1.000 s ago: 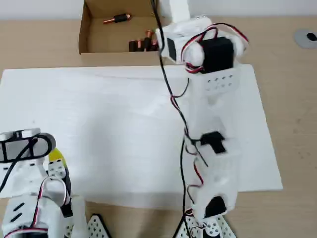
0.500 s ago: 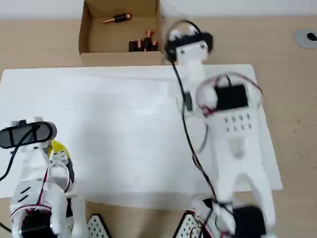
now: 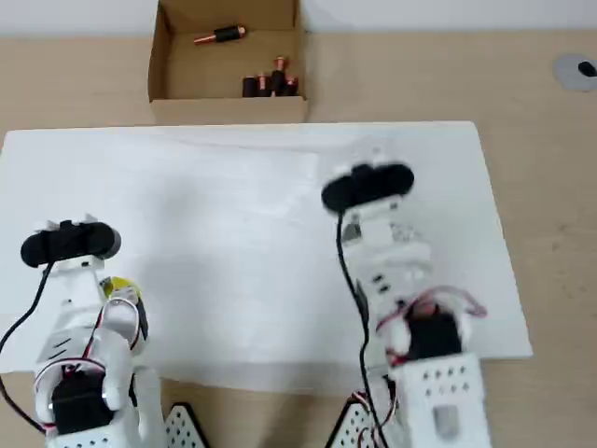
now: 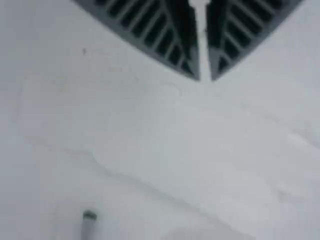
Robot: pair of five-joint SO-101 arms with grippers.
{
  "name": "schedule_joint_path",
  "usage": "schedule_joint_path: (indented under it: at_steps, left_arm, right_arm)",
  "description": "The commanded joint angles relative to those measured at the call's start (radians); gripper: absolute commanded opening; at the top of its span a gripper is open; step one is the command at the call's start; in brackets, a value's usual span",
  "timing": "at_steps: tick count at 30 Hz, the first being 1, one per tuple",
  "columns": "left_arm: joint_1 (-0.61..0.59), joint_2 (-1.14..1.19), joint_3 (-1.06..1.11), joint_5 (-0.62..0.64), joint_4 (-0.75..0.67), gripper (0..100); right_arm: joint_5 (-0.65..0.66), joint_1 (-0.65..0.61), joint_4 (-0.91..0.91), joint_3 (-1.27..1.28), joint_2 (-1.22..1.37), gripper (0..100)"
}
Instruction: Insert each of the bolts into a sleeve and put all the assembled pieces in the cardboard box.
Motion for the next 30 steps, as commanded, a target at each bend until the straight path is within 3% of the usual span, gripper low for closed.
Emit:
schedule_joint_path:
  at_steps: [1,6,21,30]
  left_arm:
    - [-0.012,-0.005,0.011,0.003,-0.021,1]
    - [-0.015,-0.005,0.089,0.003,-0.025,1]
    - [-0.103,-0.005,0.207,0.002,-0.083,1]
    - [-0.103,-0.005,0.275,-0.005,-0.127,1]
  right_arm:
    - [0.012,0.012,-0.078,0.205,-0.282,1.0]
    - [0.014,0.012,-0.081,0.375,-0.593,1.0]
    - [0.011,0.013,-0.075,0.415,-0.507,1.0]
    - [0.011,0.008,0.129,0.414,-0.545,1.0]
